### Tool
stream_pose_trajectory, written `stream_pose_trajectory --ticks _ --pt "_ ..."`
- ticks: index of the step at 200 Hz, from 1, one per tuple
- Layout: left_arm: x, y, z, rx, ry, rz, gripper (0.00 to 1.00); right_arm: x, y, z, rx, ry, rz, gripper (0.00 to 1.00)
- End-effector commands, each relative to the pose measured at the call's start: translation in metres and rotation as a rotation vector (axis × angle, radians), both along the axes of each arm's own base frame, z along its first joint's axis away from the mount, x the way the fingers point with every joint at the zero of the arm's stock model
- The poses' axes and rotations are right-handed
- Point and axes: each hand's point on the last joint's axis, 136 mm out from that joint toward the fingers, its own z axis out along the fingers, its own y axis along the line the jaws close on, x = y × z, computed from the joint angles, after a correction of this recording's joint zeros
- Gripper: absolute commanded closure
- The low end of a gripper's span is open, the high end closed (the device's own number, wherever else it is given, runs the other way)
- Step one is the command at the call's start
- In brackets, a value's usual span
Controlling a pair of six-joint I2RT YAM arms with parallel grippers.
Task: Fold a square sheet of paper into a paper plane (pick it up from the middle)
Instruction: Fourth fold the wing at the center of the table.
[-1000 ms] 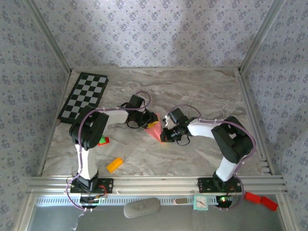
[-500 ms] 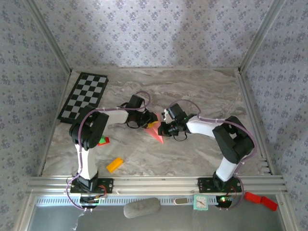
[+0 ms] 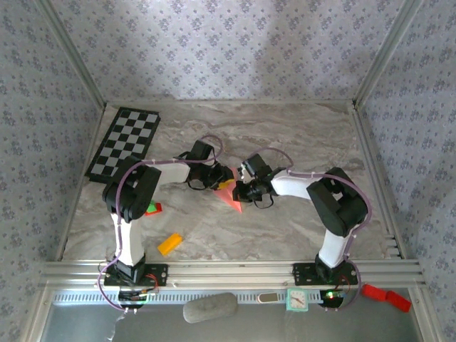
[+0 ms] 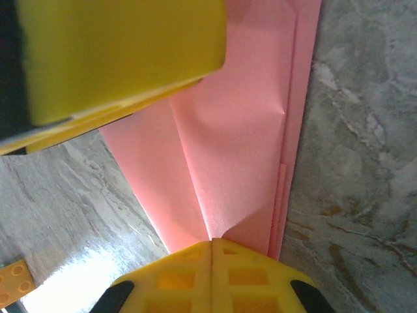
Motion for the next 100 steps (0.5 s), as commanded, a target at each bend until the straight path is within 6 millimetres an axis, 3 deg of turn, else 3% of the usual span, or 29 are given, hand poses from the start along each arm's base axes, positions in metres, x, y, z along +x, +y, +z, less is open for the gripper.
stream_pose_trajectory --ticks 1,100 --pt "-0.006 0.01 -0.018 0.063 0.055 0.023 0.64 -0.011 -0.008 -0.016 -0.046 0.065 -0.005 0.99" --pt "-0.011 0.028 -0.04 0.189 0.134 0.082 0.64 -0.044 -0.017 -0.012 -0.039 0.128 0.061 0.98"
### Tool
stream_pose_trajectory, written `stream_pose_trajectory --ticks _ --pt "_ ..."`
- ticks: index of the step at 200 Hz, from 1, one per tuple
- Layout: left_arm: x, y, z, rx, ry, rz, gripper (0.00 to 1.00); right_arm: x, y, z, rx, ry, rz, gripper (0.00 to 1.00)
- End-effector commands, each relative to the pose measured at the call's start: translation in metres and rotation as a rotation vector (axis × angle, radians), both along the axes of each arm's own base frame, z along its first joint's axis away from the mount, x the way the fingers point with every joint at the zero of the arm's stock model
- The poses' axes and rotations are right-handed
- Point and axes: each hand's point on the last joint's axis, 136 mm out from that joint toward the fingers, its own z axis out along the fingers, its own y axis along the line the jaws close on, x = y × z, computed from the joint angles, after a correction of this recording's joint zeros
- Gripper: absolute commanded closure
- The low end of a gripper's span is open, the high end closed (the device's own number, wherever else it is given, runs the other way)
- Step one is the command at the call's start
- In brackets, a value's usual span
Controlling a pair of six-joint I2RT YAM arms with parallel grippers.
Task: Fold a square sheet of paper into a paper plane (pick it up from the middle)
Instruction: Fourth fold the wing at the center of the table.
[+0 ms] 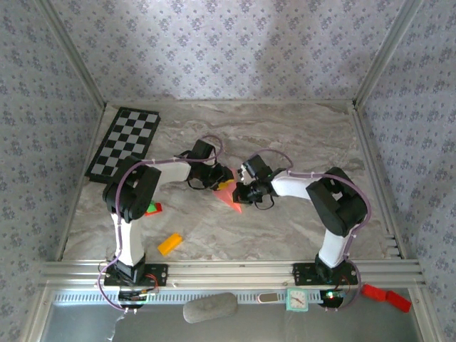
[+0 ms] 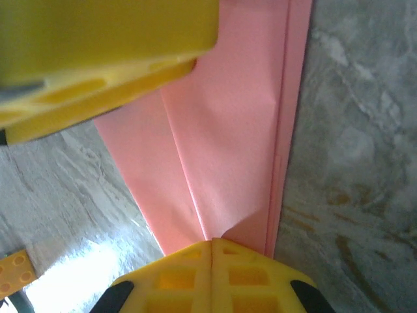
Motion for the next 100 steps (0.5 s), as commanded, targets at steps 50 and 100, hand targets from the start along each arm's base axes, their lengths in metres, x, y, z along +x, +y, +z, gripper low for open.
stream_pose_trajectory --ticks 50,100 --pt "-0.009 0.026 -0.038 0.147 0.096 0.064 0.64 -0.049 -0.023 -0.011 -0.05 0.128 0.053 0.98" --pt "-0.009 0.026 -0.039 0.146 0.1 0.067 0.64 -0.061 -0.024 -0.012 -0.044 0.145 0.074 0.98"
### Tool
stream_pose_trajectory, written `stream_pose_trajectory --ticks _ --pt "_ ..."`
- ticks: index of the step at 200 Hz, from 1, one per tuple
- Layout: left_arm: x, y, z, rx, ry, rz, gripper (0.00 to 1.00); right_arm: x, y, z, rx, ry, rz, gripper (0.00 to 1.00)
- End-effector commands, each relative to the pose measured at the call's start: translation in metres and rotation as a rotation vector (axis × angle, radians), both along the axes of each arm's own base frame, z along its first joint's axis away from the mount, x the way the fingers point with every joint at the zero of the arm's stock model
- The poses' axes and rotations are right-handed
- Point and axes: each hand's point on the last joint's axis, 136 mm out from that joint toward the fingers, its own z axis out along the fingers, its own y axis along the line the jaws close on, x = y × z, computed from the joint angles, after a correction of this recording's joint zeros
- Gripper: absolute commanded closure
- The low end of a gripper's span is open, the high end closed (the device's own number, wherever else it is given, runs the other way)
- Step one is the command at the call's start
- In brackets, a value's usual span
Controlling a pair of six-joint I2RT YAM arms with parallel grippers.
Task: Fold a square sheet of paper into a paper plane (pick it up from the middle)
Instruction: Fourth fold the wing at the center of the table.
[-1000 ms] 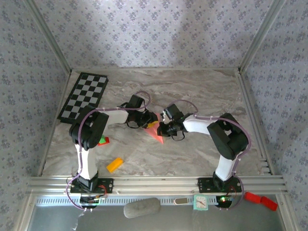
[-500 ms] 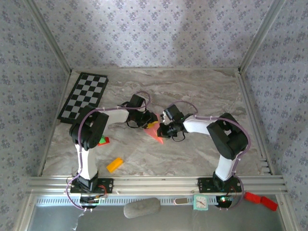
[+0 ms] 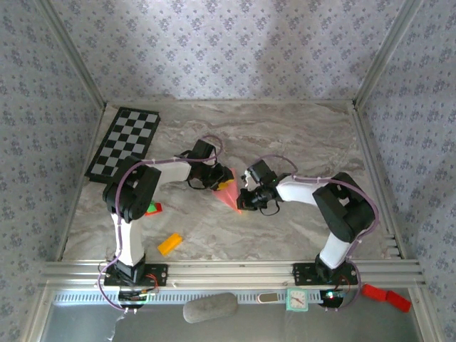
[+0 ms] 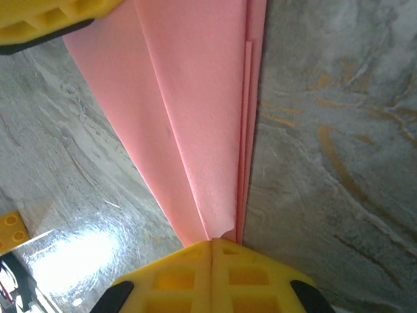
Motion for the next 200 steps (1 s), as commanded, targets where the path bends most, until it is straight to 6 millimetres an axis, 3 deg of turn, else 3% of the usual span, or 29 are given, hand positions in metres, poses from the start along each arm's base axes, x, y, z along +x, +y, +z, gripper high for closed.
stream_pose_trajectory --ticks 1,111,168,200 --pt "-0.009 0.025 -0.039 0.137 0.094 0.057 0.64 -0.034 -0.011 -0.01 -0.045 0.103 0.05 0.98" --pt "-0.01 0.025 -0.04 0.139 0.102 0.06 0.64 -0.066 -0.03 -0.023 -0.101 0.147 0.101 0.98" --pt "-0.008 0.02 -0.031 0.106 0.089 0.055 0.64 -0.014 -0.018 0.034 -0.02 -0.122 0.028 0.97" --pt "-0.008 0.015 -0.028 0.079 0.093 0.057 0.64 0.009 0.001 0.042 0.007 -0.172 0.016 0.98"
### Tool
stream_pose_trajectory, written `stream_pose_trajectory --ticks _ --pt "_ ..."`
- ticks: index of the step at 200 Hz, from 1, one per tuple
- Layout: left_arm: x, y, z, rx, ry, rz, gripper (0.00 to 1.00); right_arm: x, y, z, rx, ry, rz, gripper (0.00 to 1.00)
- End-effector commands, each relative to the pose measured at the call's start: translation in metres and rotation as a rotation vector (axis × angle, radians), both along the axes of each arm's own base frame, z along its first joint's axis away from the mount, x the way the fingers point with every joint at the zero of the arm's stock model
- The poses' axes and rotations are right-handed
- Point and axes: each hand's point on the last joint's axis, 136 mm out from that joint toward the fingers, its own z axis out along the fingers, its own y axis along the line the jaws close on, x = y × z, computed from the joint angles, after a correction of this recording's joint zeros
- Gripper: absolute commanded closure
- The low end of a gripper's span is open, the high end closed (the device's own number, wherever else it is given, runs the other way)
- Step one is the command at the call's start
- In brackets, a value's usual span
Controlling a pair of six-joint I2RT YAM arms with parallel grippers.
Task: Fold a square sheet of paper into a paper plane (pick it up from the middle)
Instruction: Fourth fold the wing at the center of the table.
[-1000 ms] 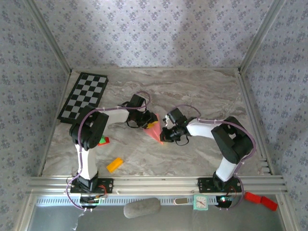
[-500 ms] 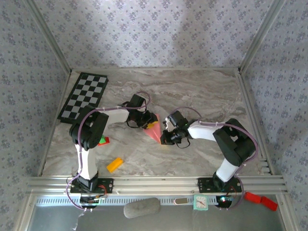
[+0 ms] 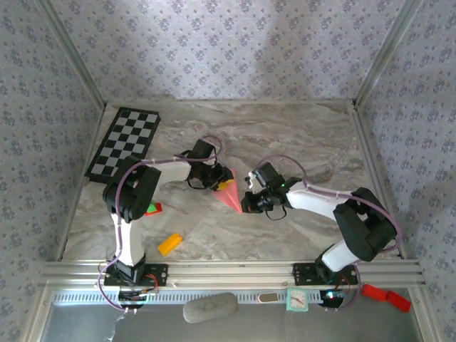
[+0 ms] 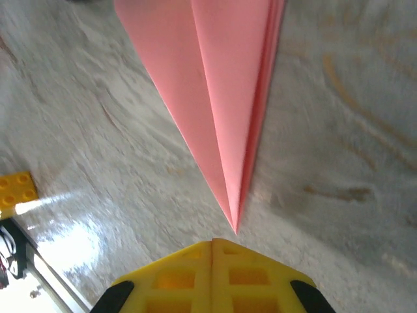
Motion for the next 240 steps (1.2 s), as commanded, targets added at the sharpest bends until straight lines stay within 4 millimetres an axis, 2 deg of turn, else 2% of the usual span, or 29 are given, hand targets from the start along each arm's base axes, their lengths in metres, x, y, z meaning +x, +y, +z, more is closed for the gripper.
stream_pose_trajectory --ticks 1,36,96,137,187,211,240 --pt "-0.006 0.014 -0.028 0.079 0.07 0.042 0.64 0.024 0.014 0.009 0.009 -0.063 -0.015 0.98" --pt "-0.005 0.01 -0.023 0.052 0.07 0.045 0.64 0.037 0.032 0.001 -0.002 -0.065 0.005 0.99" --pt "-0.003 0.005 -0.012 0.016 0.064 0.057 0.64 0.056 0.03 -0.018 -0.034 -0.058 -0.03 0.99" --pt "-0.002 0.002 -0.008 -0.01 0.063 0.06 0.64 0.05 0.029 -0.035 -0.054 -0.012 -0.014 0.99" --pt "0.01 -0.006 0.015 -0.06 -0.034 0.0 0.59 0.026 0.002 -0.059 -0.125 0.057 0.006 0.99" --pt "0.014 -0.008 0.024 -0.073 -0.083 -0.031 0.56 0.015 -0.006 -0.063 -0.132 0.08 0.024 0.99" --pt "0.019 -0.005 0.021 -0.07 -0.104 -0.043 0.54 0.01 -0.01 -0.063 -0.132 0.091 0.029 0.99"
